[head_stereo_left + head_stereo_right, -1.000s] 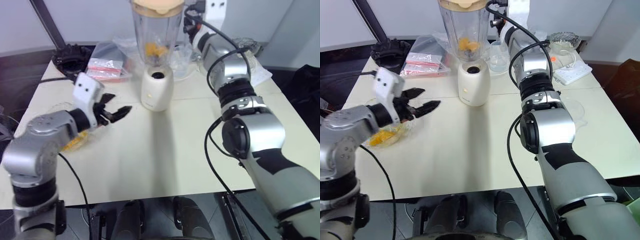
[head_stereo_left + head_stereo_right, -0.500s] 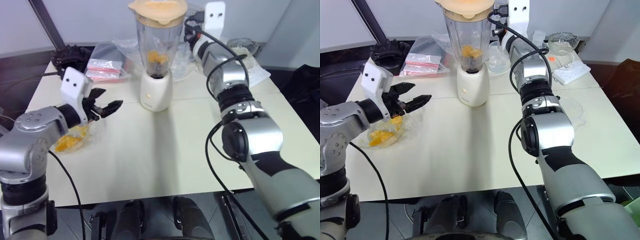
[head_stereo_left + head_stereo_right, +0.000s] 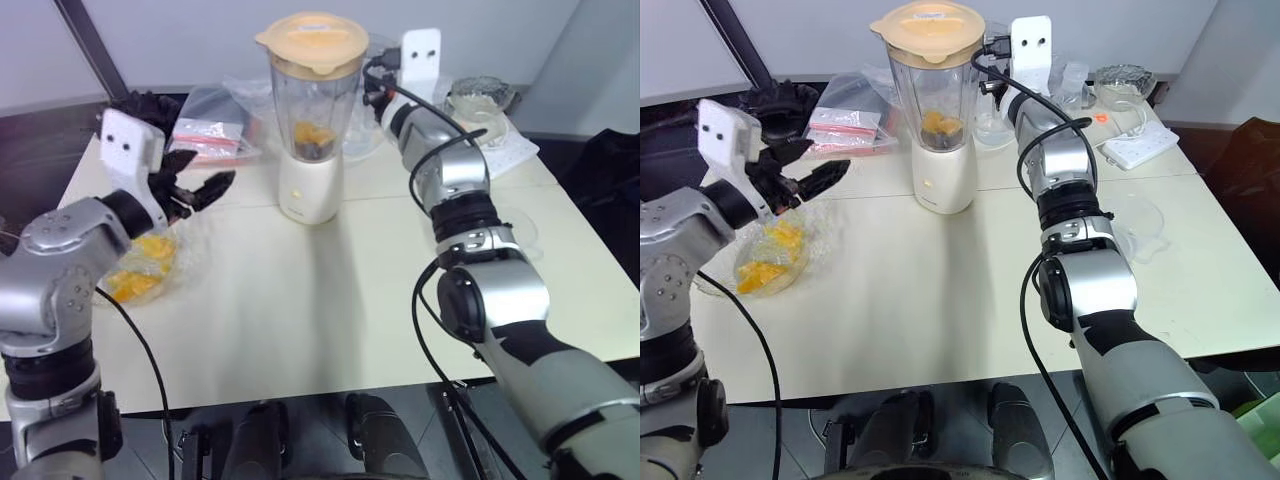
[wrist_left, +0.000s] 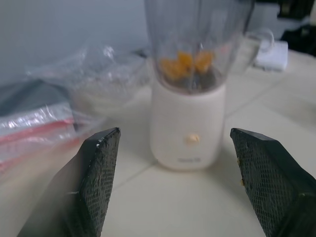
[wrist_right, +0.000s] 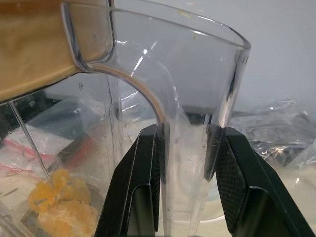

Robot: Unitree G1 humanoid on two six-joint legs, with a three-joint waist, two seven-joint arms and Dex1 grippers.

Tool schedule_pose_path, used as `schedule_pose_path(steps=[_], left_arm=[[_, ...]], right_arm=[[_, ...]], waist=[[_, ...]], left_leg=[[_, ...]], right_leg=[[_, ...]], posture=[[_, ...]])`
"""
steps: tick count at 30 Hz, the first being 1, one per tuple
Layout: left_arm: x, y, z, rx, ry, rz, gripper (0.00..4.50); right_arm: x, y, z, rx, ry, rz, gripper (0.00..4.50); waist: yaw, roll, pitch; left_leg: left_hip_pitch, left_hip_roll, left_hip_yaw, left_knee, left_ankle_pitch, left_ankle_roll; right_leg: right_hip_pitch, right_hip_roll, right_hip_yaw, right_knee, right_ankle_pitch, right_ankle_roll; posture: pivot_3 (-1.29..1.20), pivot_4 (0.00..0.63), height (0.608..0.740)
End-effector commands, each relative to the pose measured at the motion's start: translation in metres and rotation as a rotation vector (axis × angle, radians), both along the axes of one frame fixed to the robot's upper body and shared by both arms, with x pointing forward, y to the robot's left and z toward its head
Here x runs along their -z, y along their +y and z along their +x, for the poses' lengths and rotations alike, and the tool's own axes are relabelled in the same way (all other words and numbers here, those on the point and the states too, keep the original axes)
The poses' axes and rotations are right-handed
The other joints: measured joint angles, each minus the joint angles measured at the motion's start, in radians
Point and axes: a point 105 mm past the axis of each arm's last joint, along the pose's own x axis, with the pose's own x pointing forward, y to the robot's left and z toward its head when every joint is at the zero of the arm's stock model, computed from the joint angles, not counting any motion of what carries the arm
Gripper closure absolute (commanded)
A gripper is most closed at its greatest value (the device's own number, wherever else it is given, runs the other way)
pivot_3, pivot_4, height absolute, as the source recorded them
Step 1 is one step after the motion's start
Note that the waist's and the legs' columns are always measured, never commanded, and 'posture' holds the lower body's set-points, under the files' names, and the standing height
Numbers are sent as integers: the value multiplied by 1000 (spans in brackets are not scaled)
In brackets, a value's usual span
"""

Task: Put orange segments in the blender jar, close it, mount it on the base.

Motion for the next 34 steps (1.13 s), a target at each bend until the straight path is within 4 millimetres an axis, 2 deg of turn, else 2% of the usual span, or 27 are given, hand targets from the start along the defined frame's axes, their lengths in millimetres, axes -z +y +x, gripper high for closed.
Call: schedule_pose_path(steps=[1,14,15,16,20,24,29,32,34], left_arm=[[-14,4,-3,-10,-58,-2,796],[-6,0,0,-4,-47,-6,796],[-5,0,1,-2,-47,-6,734],[-5,-1,1,-1,-46,-6,734],[-4,-2,2,5,-43,-6,734],[-4,-6,3,27,-42,-10,734],[4,-15,-2,70,-7,-30,734],[16,-25,-9,112,25,-32,734],[41,-38,-17,160,118,-45,734]], right_arm=[[16,-3,4,41,62,-36,3482],[15,-10,6,115,77,-118,3482],[15,-10,5,114,77,-120,2489],[16,-10,5,117,78,-125,2241],[24,-20,3,156,93,-154,266],[37,-27,-6,172,105,-177,266],[56,-28,-39,123,94,-217,266],[71,-24,-72,33,68,-227,266],[96,-29,-109,-63,43,-226,266]], waist=[[0,0,0],[4,-1,-1],[4,-1,-1],[3,-3,-2],[0,-2,-1],[0,-2,-1],[1,-3,-1],[2,-3,-1],[3,-3,-1]], left_leg=[[0,0,0,0,0,0],[5,0,0,0,0,0],[5,0,0,0,0,0],[6,0,0,0,0,0],[5,0,0,0,0,0],[2,0,0,0,0,0],[1,1,-1,-1,0,0],[1,1,-1,-1,0,0],[1,1,-1,-1,0,0]], right_leg=[[0,0,0,0,0,0],[6,0,0,0,0,0],[6,0,0,0,0,0],[6,0,0,0,0,0],[6,0,0,0,0,0],[2,1,0,0,0,0],[1,1,0,0,0,0],[1,1,0,0,0,0],[1,1,0,-1,0,0]], posture=[[0,150,740],[0,150,740],[0,150,740],[0,150,740],[0,150,740],[0,150,740],[0,150,740],[0,150,740],[0,150,740]])
